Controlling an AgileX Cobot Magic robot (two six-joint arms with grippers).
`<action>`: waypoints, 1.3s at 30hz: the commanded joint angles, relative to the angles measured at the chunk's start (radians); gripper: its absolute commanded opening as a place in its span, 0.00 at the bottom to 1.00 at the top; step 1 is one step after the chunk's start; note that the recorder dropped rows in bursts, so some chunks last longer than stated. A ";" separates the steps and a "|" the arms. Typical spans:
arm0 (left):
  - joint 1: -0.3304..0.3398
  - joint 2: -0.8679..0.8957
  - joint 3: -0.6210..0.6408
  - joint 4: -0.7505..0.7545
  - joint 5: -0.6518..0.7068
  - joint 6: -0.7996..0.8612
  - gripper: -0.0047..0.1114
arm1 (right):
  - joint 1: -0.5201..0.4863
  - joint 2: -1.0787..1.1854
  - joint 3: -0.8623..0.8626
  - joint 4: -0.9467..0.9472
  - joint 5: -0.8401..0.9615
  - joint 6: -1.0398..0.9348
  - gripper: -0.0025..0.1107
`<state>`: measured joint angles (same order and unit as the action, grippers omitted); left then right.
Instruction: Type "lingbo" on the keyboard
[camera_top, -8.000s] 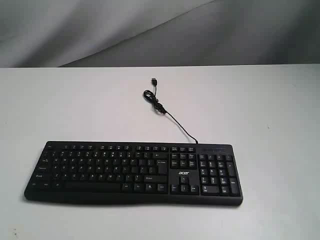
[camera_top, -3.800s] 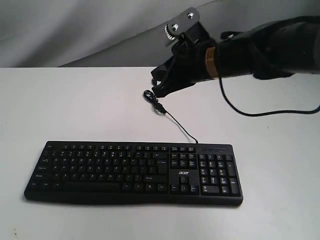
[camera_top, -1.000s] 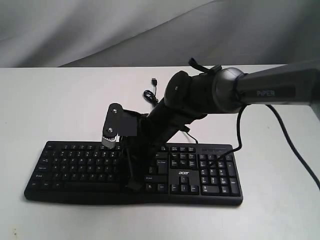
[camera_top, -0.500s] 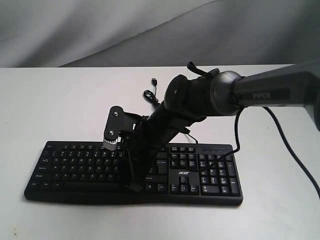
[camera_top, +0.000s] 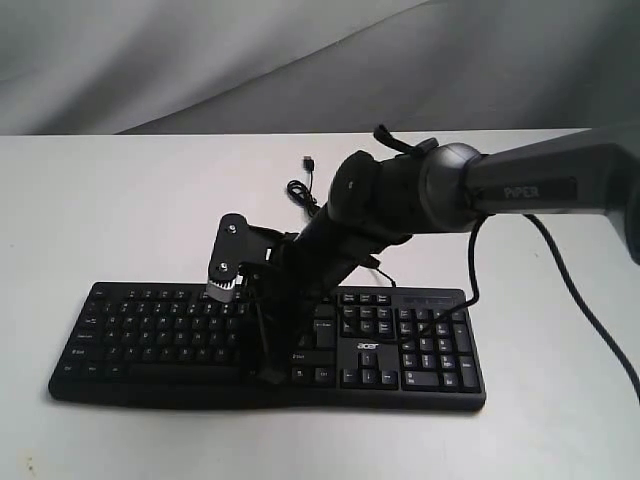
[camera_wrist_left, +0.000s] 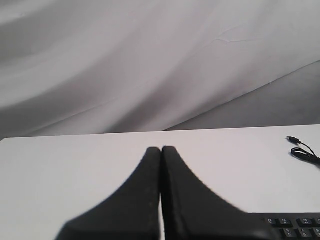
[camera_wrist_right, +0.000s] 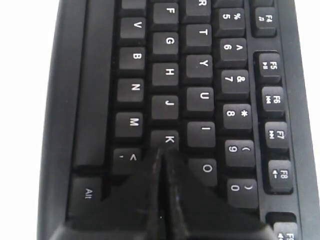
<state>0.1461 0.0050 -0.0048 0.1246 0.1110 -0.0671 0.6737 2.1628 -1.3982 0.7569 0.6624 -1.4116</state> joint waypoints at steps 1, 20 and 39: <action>-0.007 -0.005 0.005 0.000 -0.009 -0.002 0.04 | 0.005 -0.033 0.005 0.001 -0.026 -0.002 0.02; -0.007 -0.005 0.005 0.000 -0.009 -0.002 0.04 | 0.017 0.040 -0.077 0.097 -0.078 -0.021 0.02; -0.007 -0.005 0.005 0.000 -0.009 -0.002 0.04 | 0.015 0.066 -0.075 0.099 -0.074 -0.021 0.02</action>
<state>0.1461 0.0050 -0.0048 0.1246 0.1110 -0.0671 0.6873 2.2185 -1.4711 0.8492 0.5868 -1.4219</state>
